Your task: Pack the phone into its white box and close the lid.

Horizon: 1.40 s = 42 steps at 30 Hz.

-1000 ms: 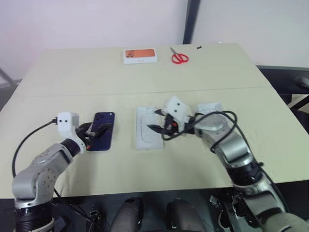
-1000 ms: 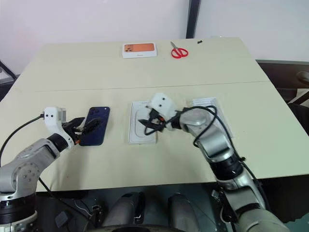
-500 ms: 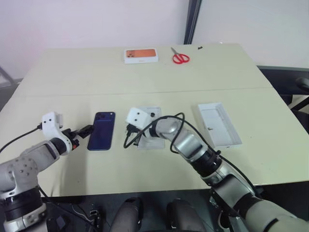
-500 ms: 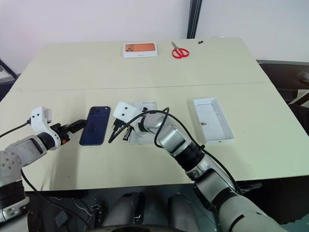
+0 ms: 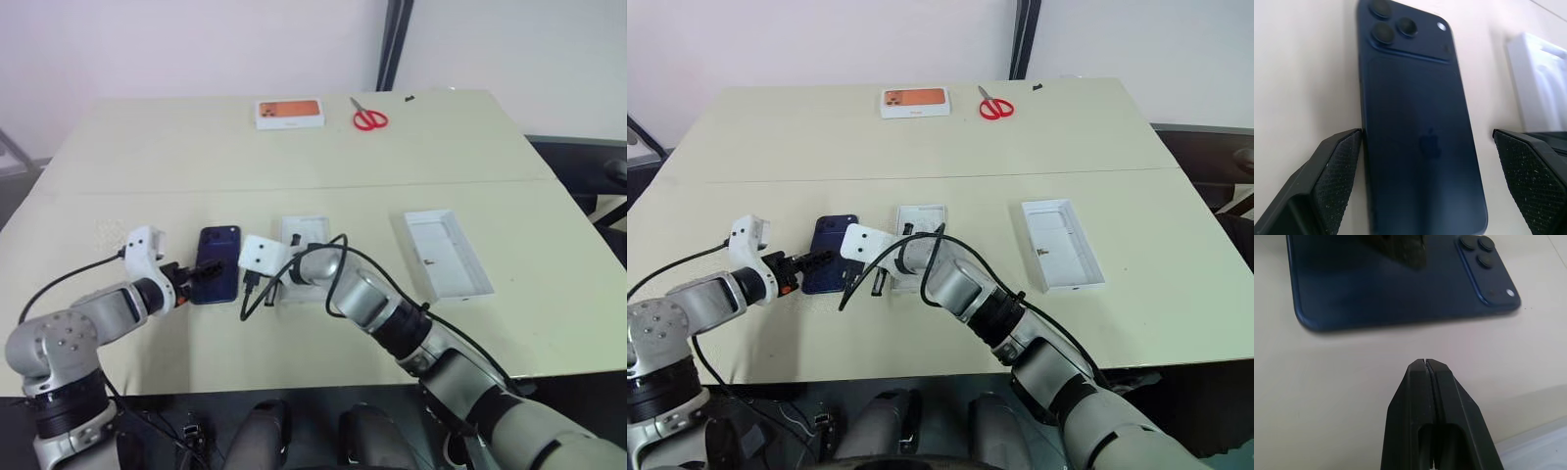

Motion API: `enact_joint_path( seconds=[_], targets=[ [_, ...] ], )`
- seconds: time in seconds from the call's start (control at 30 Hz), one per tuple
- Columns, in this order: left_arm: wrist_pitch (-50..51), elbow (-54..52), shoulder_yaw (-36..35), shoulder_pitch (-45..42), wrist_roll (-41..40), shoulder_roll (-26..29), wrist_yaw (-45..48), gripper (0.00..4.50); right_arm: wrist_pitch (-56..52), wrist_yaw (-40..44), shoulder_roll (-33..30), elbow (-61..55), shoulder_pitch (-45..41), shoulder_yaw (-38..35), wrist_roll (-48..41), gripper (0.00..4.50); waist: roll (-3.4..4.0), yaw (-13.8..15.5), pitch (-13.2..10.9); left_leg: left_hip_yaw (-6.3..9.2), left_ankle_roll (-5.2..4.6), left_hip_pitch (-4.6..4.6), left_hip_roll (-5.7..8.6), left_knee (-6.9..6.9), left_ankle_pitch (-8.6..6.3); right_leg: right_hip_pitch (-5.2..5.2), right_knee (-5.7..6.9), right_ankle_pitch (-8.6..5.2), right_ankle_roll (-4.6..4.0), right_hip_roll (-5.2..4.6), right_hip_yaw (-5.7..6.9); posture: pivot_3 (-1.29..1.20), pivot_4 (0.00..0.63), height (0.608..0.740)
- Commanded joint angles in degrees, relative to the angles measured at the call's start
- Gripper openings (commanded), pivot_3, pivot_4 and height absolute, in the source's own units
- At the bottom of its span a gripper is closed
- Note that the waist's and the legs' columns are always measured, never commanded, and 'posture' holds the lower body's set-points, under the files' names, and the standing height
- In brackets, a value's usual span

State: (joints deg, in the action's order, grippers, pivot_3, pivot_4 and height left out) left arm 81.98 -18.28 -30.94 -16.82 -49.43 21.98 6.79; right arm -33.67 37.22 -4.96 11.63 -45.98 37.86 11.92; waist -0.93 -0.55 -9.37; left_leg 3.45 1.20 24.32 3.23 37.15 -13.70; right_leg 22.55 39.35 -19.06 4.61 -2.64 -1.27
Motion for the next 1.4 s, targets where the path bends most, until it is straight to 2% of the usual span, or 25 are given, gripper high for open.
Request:
enact_joint_path(
  seconds=[0.03, 0.37, 0.6, 0.87, 1.23, 1.33, 1.4],
  targets=[
    [3.9, -0.5, 3.5, 0.1, -1.7, -3.1, 0.2, 4.50, 1.1, 0.7, 0.4, -0.8, -1.0, 0.1, 1.2, 0.02, 0.00, 0.1, 0.0, 0.00, 0.00, -0.01, 0.01, 0.00, 0.00, -0.02, -0.01, 0.00, 0.00, -0.01, 0.00, 0.00, 0.150, 0.740],
    [5.4, -0.8, 4.5, -2.7, 0.1, -9.7, -1.5, 4.50, 1.8, 1.8, -0.4, -1.4, -0.1, -0.4, 3.1, 0.02, 0.01, 0.7, 0.0, 0.04, 0.00, -0.21, 0.03, -0.01, 0.00, -0.22, -0.05, 0.00, 0.00, -0.02, 0.03, 0.00, 0.150, 0.740],
    [8.9, 0.3, -2.3, -5.8, 0.0, -16.6, -3.5, 4.50, 2.2, 2.2, -0.8, -1.7, 0.8, -0.6, 4.2, 0.02, -0.04, 1.3, 0.1, 0.03, -0.02, -0.25, 0.07, 0.04, -0.02, -0.31, -0.11, 0.00, 0.01, -0.05, 0.03, 0.00, 0.150, 0.740],
    [9.0, 0.8, -6.5, -8.1, 3.1, -17.4, -5.1, 4.50, 2.5, 2.5, -1.0, -1.9, 1.0, -0.7, 4.7, 0.02, -0.04, 1.2, 0.1, 0.04, -0.01, -0.25, 0.07, 0.01, -0.02, -0.30, -0.10, 0.00, 0.01, -0.04, 0.04, 0.00, 0.150, 0.740],
    [10.5, 2.5, -16.7, -12.4, 2.8, -19.4, -7.6, 4.50, 2.5, 2.8, -0.9, -2.2, 1.2, -0.9, 5.2, 0.02, -0.05, 0.1, 0.1, 0.05, 0.02, -0.26, 0.05, -0.04, 0.00, -0.28, -0.09, 0.00, 0.01, -0.01, 0.04, 0.00, 0.150, 0.740],
    [10.5, 2.7, -18.5, -13.4, 2.0, -20.0, -8.3, 3.75, 2.5, 2.9, -1.0, -2.3, 1.1, -1.1, 5.3, 0.00, -0.07, -0.3, 0.1, 0.06, 0.05, -0.25, 0.04, -0.07, 0.01, -0.30, -0.07, 0.00, 0.01, 0.00, 0.04, 0.00, 0.150, 0.740],
    [10.5, 2.8, -18.8, -13.6, 1.5, -20.0, -8.8, 2.80, 2.4, 3.0, -1.1, -2.6, 1.0, -1.3, 5.3, 0.00, -0.08, -0.3, 0.1, 0.06, 0.06, -0.21, 0.03, -0.10, 0.02, -0.30, -0.04, 0.00, 0.01, 0.02, 0.02, 0.00, 0.150, 0.740]
  ],
)
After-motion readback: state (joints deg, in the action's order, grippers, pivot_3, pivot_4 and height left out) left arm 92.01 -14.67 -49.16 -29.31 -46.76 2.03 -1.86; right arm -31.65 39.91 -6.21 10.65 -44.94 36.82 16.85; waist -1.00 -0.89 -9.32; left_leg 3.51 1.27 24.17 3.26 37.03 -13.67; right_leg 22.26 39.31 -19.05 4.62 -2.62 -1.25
